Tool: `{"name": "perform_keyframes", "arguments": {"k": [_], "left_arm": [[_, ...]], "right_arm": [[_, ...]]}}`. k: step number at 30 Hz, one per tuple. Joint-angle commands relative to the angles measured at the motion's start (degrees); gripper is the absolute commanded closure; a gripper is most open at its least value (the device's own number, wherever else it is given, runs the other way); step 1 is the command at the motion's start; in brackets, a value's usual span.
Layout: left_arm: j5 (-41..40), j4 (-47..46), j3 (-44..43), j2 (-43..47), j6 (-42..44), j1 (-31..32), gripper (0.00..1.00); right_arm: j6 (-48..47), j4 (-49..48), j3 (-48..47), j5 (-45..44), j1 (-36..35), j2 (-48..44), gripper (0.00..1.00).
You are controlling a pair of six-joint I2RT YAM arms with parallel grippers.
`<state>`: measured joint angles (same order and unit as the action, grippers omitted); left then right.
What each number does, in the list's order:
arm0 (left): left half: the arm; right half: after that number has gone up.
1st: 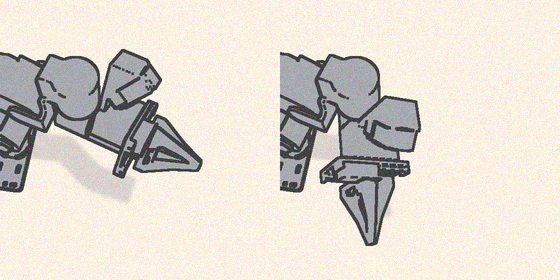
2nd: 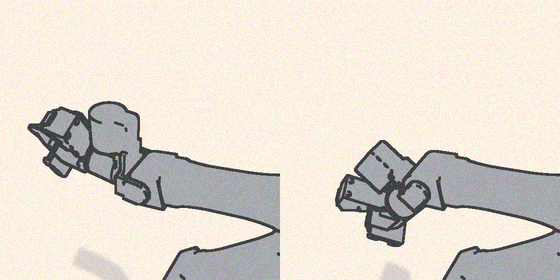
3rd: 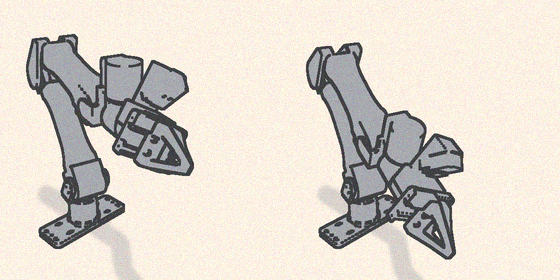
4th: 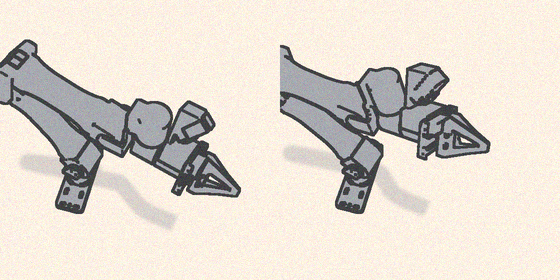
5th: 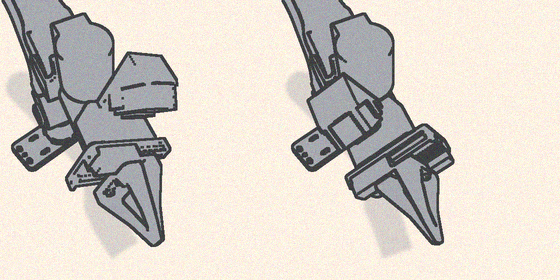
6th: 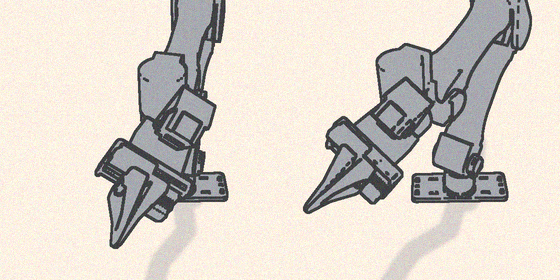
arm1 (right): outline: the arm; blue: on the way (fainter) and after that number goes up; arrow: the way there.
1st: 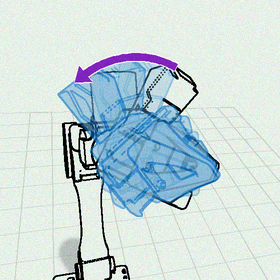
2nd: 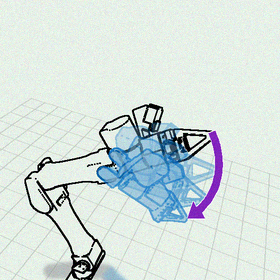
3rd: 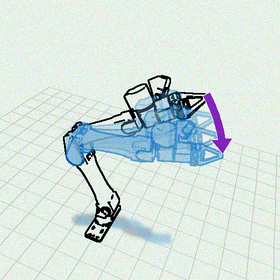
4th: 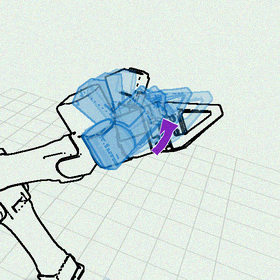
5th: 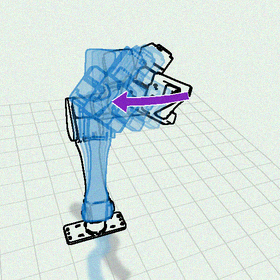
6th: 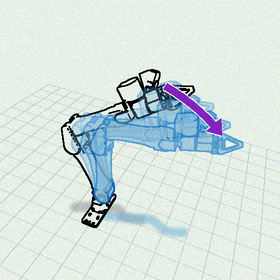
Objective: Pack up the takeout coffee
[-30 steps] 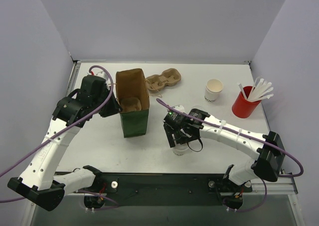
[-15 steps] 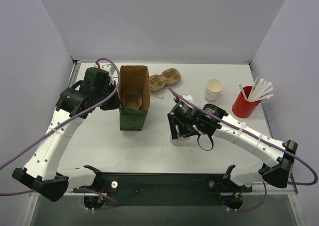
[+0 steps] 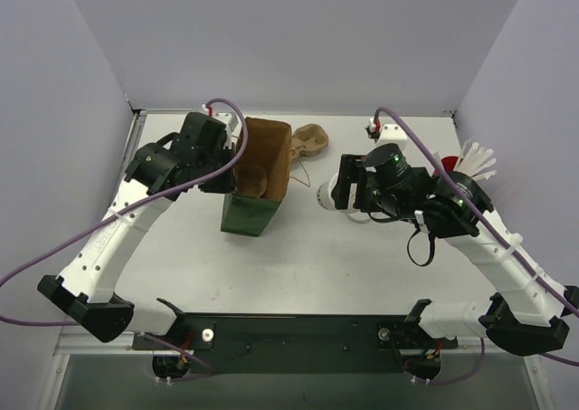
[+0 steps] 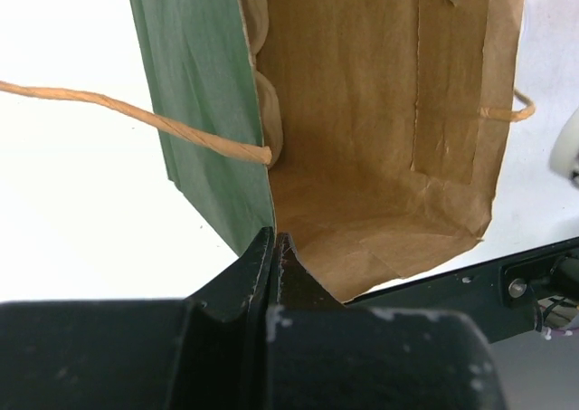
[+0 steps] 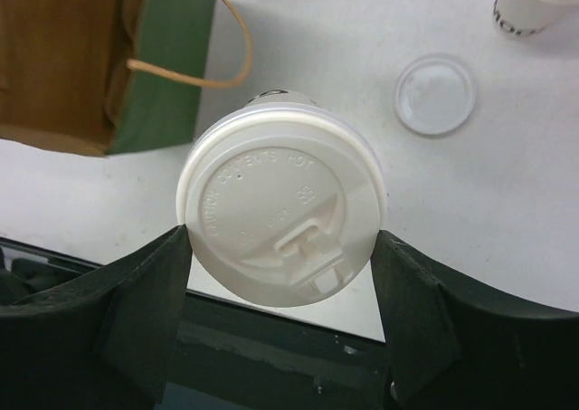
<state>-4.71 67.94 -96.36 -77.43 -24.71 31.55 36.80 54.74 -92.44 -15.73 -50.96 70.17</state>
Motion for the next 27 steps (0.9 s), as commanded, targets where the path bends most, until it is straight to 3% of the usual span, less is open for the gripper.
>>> {"name": "perform_keyframes", "arguments": {"k": [1,7,19,27], "left_arm": [[-5.2,0.8,-5.5,-3.0,0.6,5.4,1.00],[-8.3,1.8,-8.3,-7.0,-1.6,10.7,1.00],[-9.4,0.4,-14.6,-10.3,-8.4,14.9,1.00],[-5.8,-7.3,-8.2,-7.2,-19.5,16.3,1.00]], "right_arm": [[-2.4,0.6,-8.2,-4.8,0.9,0.8,0.41],[-3.1,-4.2,-13.6,-3.0,1.8,3.0,0.41],[-0.9,-6.1,-21.7,6.1,1.7,14.0,0.42],[0.1,-4.7,-19.5,6.8,2.7,17.4,0.42]]}}
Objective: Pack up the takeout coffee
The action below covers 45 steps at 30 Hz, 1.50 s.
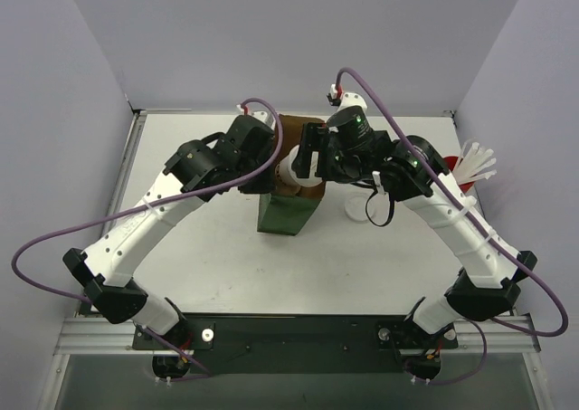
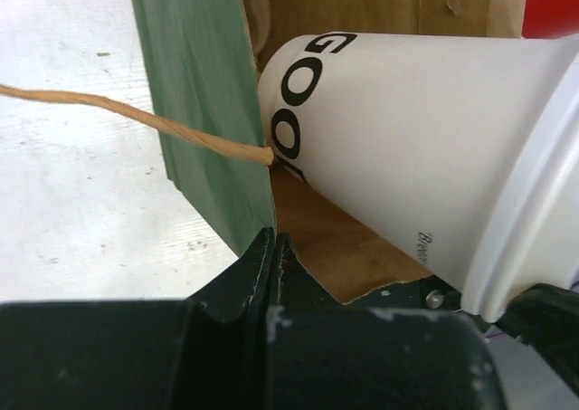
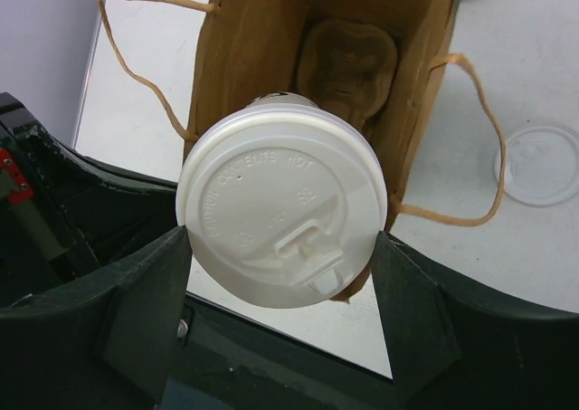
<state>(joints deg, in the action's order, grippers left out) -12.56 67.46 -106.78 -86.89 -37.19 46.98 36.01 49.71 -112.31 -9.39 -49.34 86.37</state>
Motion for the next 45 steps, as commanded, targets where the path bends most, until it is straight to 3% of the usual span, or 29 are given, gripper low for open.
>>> {"name": "perform_keyframes", "arguments": {"k": [1,10,13,21,45], "left_arm": [[1.8,-7.2,2.9,2.2,-8.0,1.9,1.00],[-1.0,-20.6,16.8,8.0,-22.8,6.4,1.00],[-1.2,-25.5,20.6,10.4,-25.0,7.2,1.00],[-2.9,-27.2,26.1,11.7,-27.8,8.2,1.00],[-3.3,-27.6,25.5,11.0,-27.4,8.6,1.00]], "right_arm": [[0.9,0.7,0.7,0.6,1.4,1.6,0.42],[1.0,4.4,4.2,1.7,3.3,3.5,0.42],[0.5,4.9,5.8,2.4,3.5,4.2,0.42],[-0.1,7.9,7.2,6.0,3.6,6.6,0.42],[-3.0,10.4,9.7,4.1,2.7,13.3,0.44]]}}
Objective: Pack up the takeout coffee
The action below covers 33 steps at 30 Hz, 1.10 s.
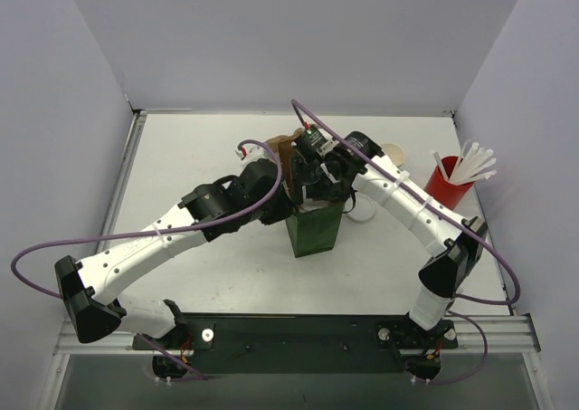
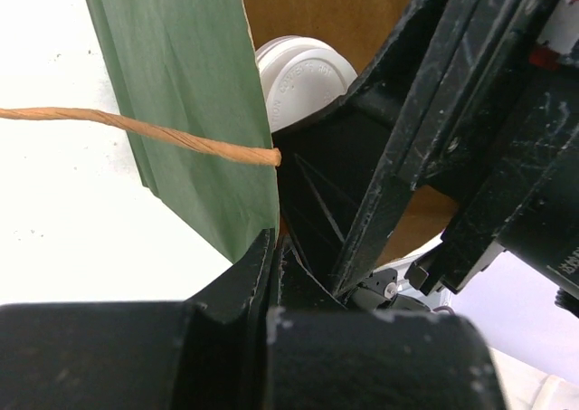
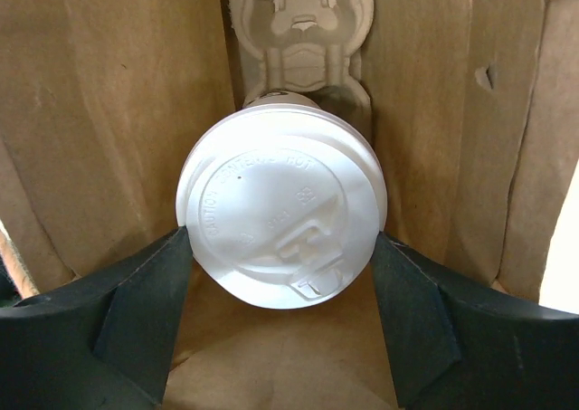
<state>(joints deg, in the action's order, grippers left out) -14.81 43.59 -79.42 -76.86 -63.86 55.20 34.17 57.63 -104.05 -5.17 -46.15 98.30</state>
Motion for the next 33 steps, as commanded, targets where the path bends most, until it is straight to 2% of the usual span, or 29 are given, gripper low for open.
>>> {"name": "perform_keyframes", "arguments": {"k": [1,33], "left_arm": [[-0.9,-3.6,-1.9,0.8,-0.7,0.4,1.00],[-1.1,-4.0,-3.4,0.9,0.9,0.3,1.00]], "right_arm": [[-1.3,2.4,1.7,-0.1,-0.4,1.5,0.44],[-2.4,0.6,5.5,4.3,0.4,6.7,0.46]]}}
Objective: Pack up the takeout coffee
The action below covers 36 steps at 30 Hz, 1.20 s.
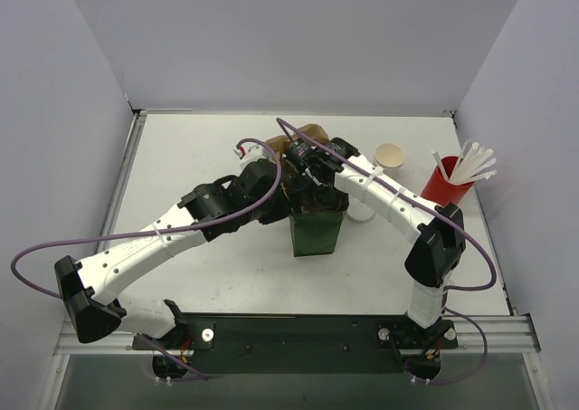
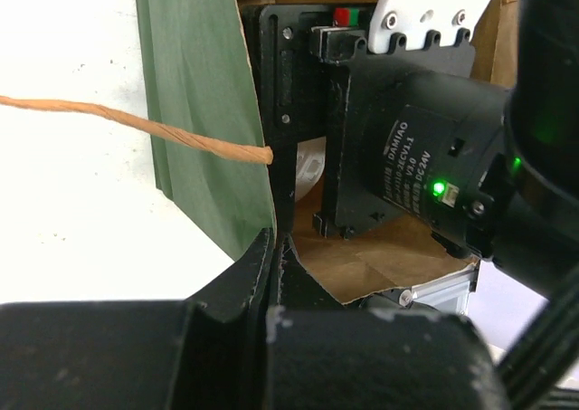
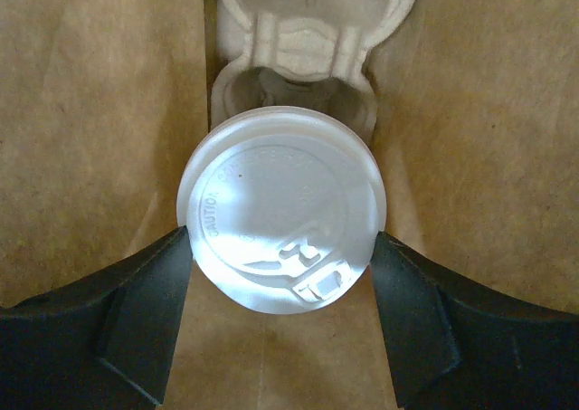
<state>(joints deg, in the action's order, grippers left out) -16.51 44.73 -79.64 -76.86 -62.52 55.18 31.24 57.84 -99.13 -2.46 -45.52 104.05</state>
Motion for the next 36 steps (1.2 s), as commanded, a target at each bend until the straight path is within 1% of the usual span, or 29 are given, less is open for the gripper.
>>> {"name": "perform_keyframes", "arguments": {"k": [1,18,27,36], "left_arm": [[0.6,-5.1,-3.3,0.9,-0.4,0.4,1.00],[0.7,-4.7,-3.6,1.3,0.2,0.3,1.00],[0.4,-5.3,-4.5,1.5,0.8,0.3,1.00],[1.8,-5.9,-3.8,1.4,0.9,0.4,1.00]], "right_arm": [[0.4,0.3,0.6,1.6,-0.4,1.0,0.46],[0.7,0.0,1.0,1.7,0.3,0.5,0.47],[1.0,-0.9,2.7,2.0,0.0,-0.5,0.48],[1.2,-2.5,4.6,2.0,0.0,-0.3,0.48]]}}
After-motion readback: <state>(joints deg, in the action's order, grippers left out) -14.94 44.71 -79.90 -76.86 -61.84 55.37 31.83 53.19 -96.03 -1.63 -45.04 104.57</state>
